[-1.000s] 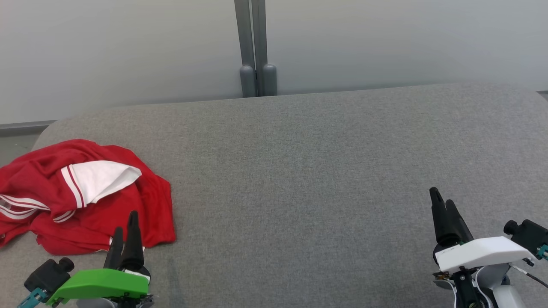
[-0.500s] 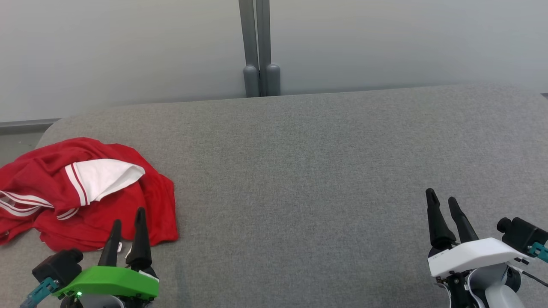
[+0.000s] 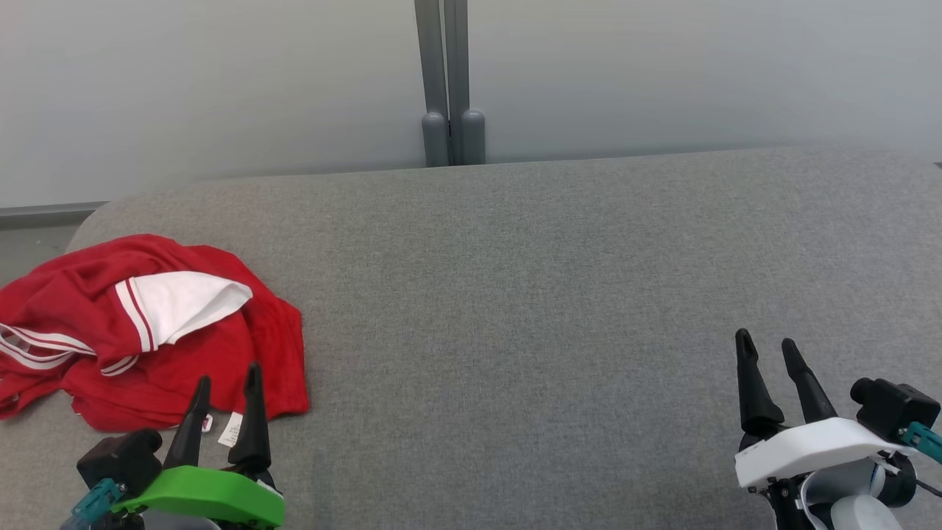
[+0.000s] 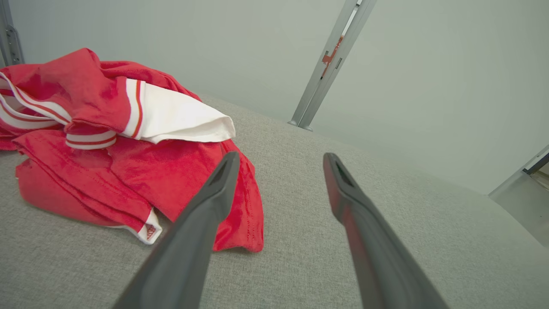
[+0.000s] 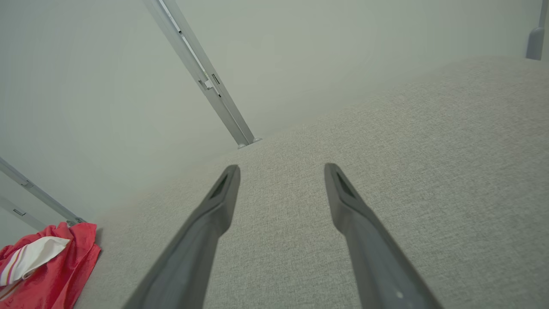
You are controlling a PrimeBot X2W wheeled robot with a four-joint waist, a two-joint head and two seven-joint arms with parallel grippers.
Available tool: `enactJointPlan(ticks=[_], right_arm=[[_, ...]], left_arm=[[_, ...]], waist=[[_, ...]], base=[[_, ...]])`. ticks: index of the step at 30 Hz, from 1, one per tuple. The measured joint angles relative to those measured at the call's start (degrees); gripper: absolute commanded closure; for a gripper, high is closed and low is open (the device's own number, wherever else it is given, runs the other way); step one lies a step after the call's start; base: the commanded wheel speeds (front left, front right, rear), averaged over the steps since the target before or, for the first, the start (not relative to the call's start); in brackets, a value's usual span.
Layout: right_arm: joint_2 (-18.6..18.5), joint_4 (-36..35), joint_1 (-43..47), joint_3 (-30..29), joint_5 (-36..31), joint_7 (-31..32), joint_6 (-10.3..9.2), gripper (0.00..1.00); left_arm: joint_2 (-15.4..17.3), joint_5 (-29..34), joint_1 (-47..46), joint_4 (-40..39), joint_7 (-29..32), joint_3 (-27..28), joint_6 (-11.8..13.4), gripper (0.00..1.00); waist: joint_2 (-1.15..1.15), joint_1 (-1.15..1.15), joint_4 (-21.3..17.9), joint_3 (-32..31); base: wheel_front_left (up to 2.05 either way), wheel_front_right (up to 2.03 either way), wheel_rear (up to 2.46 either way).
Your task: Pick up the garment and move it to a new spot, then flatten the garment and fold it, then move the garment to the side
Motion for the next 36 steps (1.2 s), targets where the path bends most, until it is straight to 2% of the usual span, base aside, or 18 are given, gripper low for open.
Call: enactJointPlan(ticks=[23, 36], right_arm=[[-0.05, 0.00, 0.62, -0.85, -14.11, -3.23, 0.00, 0.00], [-0.12, 1.09, 1.37, -1.76, -18.76, -4.82, 0.01, 0.00]], left_arm=[[0.27, 12.85, 0.40, 1.07, -3.30, -1.62, 0.02, 0.00], [-0.14, 16.27, 1.13, 3.18, -4.75, -0.88, -0.52, 0.00]], waist=[[0.00, 0.00, 0.23, 0.02], [0.00, 0.00, 0.70, 0.15]], base=[[0.00, 0.00, 0.00], [0.00, 0.00, 0.00]])
